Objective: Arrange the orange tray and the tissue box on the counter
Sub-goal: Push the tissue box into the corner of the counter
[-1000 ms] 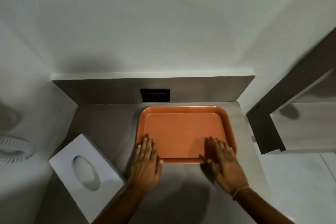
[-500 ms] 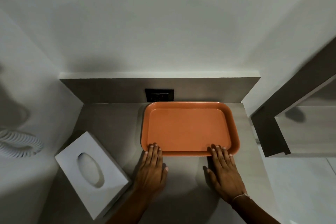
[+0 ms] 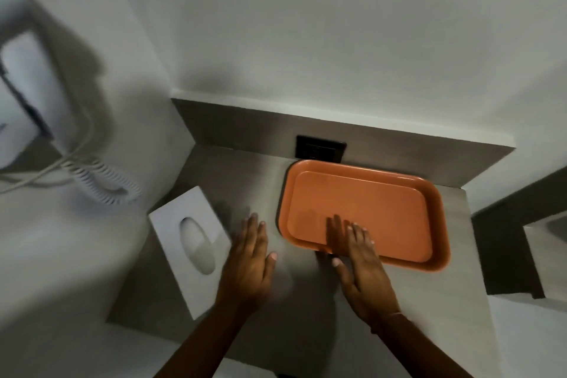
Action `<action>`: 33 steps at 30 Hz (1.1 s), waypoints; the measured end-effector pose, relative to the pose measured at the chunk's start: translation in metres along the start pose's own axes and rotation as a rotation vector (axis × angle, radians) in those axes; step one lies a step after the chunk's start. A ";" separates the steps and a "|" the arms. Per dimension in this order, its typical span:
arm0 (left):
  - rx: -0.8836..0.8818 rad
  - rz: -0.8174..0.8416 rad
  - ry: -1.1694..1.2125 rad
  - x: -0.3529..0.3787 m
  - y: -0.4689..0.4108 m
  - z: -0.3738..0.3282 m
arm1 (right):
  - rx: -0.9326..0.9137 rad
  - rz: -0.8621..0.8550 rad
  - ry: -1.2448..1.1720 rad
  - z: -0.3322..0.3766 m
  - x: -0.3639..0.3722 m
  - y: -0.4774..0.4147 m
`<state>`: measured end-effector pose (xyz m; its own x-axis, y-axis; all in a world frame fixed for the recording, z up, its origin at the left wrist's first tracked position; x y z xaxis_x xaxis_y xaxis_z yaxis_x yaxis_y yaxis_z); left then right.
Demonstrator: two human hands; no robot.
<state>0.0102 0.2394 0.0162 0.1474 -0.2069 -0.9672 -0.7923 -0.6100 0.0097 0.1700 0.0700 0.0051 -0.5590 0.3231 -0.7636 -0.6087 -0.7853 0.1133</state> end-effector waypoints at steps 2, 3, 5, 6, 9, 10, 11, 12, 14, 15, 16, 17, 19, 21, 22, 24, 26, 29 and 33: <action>-0.142 -0.022 0.044 -0.016 0.019 0.043 | -0.148 0.083 -0.026 0.046 0.027 -0.017; -0.224 -0.022 0.057 -0.021 0.029 0.064 | -0.220 0.127 -0.030 0.068 0.042 -0.025; -0.348 -0.016 0.056 -0.026 0.049 0.093 | -0.346 0.221 -0.020 0.107 0.070 -0.041; -0.394 -0.010 0.051 -0.027 0.057 0.104 | -0.409 0.266 0.005 0.125 0.085 -0.048; -0.481 0.028 0.060 -0.025 0.067 0.120 | -0.532 0.362 0.080 0.162 0.119 -0.065; -0.491 0.040 0.072 -0.024 0.067 0.122 | -0.543 0.387 0.090 0.169 0.128 -0.069; -0.495 0.057 0.081 -0.021 0.066 0.124 | -0.548 0.405 0.100 0.173 0.136 -0.073; -0.500 0.076 0.090 -0.018 0.065 0.125 | -0.551 0.420 0.110 0.175 0.142 -0.076; -0.521 0.103 0.117 -0.011 0.065 0.126 | -0.542 0.450 0.123 0.174 0.153 -0.078; -0.533 0.104 0.136 -0.009 0.065 0.127 | -0.523 0.462 0.122 0.171 0.156 -0.079; -0.547 0.105 0.156 -0.007 0.065 0.127 | -0.503 0.469 0.117 0.169 0.158 -0.078; -0.559 0.108 0.172 -0.006 0.066 0.127 | -0.491 0.469 0.110 0.168 0.158 -0.078; -0.578 0.102 0.199 -0.005 0.065 0.125 | -0.481 0.470 0.093 0.167 0.160 -0.076; -0.618 0.079 0.255 -0.006 0.062 0.125 | -0.460 0.476 0.063 0.168 0.162 -0.076; -0.647 0.063 0.292 -0.007 0.060 0.125 | -0.448 0.479 0.038 0.170 0.162 -0.076; -0.697 0.034 0.370 -0.009 0.058 0.127 | -0.430 0.477 -0.019 0.173 0.160 -0.076; -0.726 0.009 0.428 -0.011 0.057 0.129 | -0.401 0.465 -0.071 0.176 0.159 -0.078; -0.734 -0.023 0.467 -0.020 0.051 0.137 | -0.350 0.422 -0.131 0.177 0.157 -0.080; -0.725 -0.068 0.548 -0.043 0.019 0.153 | -0.247 0.348 -0.257 0.179 0.153 -0.094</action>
<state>-0.1016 0.3540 0.0187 0.5875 -0.3741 -0.7175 -0.2325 -0.9274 0.2932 0.0411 0.2877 -0.0084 -0.8447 0.1150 -0.5228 -0.2273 -0.9613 0.1557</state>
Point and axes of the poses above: each hand's wrist, its own y-axis away from the middle knuckle, its own x-axis out of the palm, z = x × y, the point moved 6 cm from there along -y, towards the middle knuckle, and after that the axes turned 4 degrees about -y, right-handed, at the moved point
